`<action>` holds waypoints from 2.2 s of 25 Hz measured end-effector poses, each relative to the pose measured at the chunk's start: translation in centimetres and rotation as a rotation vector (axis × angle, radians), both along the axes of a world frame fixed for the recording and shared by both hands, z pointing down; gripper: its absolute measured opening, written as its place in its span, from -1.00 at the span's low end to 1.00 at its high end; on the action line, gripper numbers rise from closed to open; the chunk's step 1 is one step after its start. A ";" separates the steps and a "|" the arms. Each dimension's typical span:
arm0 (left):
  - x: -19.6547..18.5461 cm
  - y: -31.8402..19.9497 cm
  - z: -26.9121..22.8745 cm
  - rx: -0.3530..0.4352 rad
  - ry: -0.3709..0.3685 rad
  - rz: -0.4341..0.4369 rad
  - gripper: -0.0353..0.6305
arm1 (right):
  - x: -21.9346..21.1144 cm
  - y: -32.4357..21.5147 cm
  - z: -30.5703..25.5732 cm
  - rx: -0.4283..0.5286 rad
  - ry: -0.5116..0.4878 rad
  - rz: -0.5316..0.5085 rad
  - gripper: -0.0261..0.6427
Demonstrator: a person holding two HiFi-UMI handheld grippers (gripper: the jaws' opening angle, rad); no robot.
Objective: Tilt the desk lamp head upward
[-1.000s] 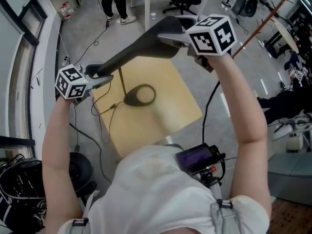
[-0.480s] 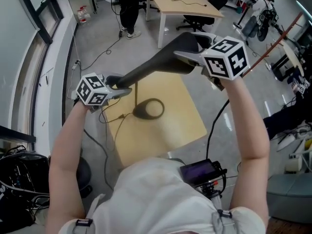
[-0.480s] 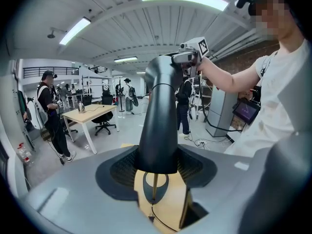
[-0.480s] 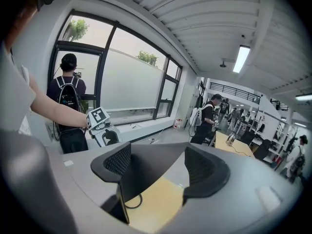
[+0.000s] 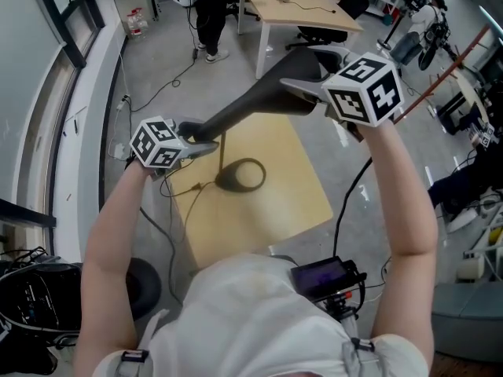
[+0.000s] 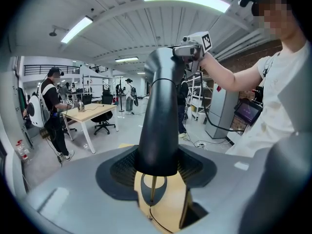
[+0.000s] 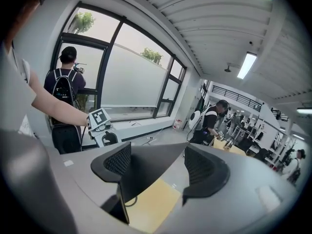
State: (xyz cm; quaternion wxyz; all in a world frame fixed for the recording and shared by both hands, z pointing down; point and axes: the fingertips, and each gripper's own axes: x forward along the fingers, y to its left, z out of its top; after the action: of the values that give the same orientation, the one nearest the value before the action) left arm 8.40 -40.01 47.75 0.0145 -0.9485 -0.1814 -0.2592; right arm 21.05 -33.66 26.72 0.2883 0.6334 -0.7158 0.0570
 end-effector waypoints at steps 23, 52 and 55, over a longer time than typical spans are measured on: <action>1.1 0.0 1.4 -0.030 -0.012 0.039 -0.24 | -3.3 -3.2 -2.4 -0.011 0.163 -0.040 0.13; -5.3 -1.6 -1.0 -0.101 0.331 -0.269 -0.06 | -2.2 4.9 -4.9 0.444 -0.234 0.114 -0.40; -7.0 -0.5 0.5 -0.158 0.360 -0.340 -0.16 | -2.3 7.3 -2.5 0.453 -0.229 0.150 -0.58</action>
State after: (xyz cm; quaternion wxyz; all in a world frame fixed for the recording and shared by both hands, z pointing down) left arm 1.41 -40.47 48.24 -0.0713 -0.9944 -0.0336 -0.0702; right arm 18.70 -26.41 24.24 0.0513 0.7226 -0.6892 -0.0122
